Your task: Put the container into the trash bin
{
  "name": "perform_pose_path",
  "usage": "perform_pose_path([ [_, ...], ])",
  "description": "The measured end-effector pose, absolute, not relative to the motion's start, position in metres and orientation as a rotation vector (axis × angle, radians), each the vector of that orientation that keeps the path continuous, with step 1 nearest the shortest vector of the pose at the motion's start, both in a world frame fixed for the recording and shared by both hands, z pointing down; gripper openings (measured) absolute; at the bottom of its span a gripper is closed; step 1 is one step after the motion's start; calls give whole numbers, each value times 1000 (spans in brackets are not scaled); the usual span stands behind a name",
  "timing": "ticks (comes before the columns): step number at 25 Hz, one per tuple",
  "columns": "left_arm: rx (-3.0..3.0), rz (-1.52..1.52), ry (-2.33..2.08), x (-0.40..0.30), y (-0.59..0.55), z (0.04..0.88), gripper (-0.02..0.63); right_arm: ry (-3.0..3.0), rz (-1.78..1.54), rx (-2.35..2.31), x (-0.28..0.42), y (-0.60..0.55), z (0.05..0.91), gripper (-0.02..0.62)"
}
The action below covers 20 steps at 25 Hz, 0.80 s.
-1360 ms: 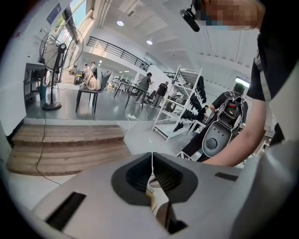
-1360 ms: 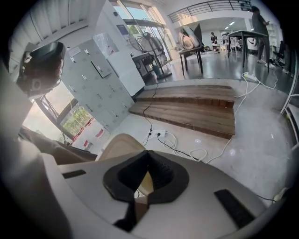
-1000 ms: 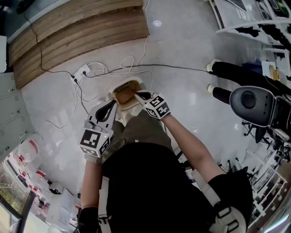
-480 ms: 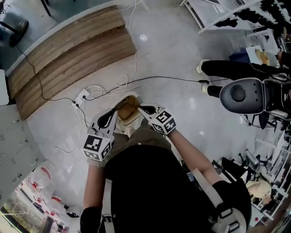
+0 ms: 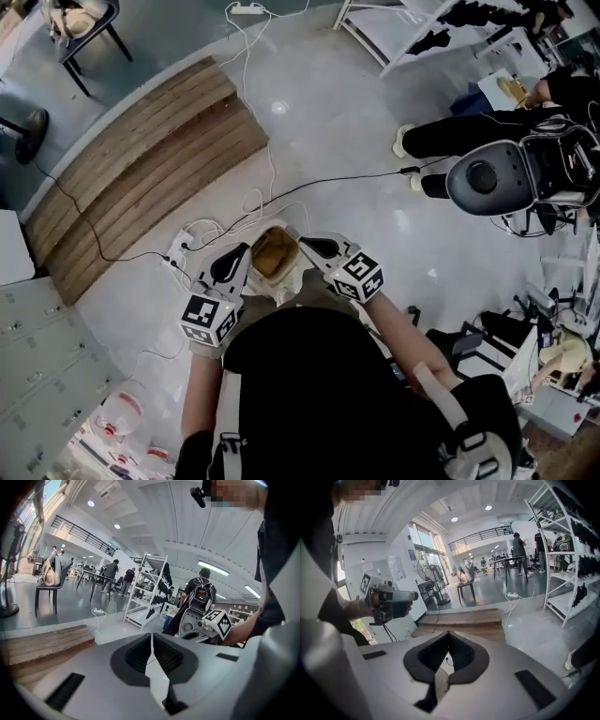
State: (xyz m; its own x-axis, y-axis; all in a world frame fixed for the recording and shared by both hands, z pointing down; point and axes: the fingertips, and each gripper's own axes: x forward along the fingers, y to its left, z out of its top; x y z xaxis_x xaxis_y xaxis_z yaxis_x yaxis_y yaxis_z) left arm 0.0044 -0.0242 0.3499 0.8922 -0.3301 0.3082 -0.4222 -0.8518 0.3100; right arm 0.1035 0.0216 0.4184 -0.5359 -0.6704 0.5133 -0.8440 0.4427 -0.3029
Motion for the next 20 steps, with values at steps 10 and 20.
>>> perform_pose_path([
  [10, 2796, 294, -420, 23, -34, 300, 11, -2406, 645, 1552, 122, 22, 339, 15],
  [20, 2886, 230, -381, 29, -41, 257, 11, -2375, 494, 1773, 140, 24, 279, 15],
])
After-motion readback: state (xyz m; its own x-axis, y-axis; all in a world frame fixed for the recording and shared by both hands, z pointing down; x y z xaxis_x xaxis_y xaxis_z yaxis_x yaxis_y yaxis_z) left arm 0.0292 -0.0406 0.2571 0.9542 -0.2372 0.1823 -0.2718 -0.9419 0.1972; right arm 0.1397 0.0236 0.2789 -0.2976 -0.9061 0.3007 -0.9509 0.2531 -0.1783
